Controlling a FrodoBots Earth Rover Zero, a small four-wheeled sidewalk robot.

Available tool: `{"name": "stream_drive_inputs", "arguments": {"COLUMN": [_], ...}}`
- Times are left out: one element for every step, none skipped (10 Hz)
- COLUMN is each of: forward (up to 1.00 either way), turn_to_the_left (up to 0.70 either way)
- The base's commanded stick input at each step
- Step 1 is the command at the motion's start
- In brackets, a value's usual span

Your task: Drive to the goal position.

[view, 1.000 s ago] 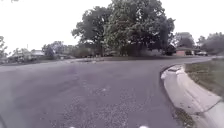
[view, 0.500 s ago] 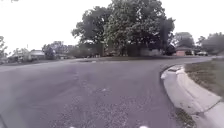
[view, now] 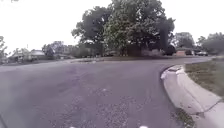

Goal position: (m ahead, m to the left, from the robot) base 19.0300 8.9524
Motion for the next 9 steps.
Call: {"name": "stream_drive_inputs", "arguments": {"forward": [0.04,0.04,0.04,0.04,0.04,0.04,0.04,0.04,0.04], "turn_to_the_left": [0.0,0.0,0.0,0.0,0.0,0.0,0.0,0.0,0.0]}}
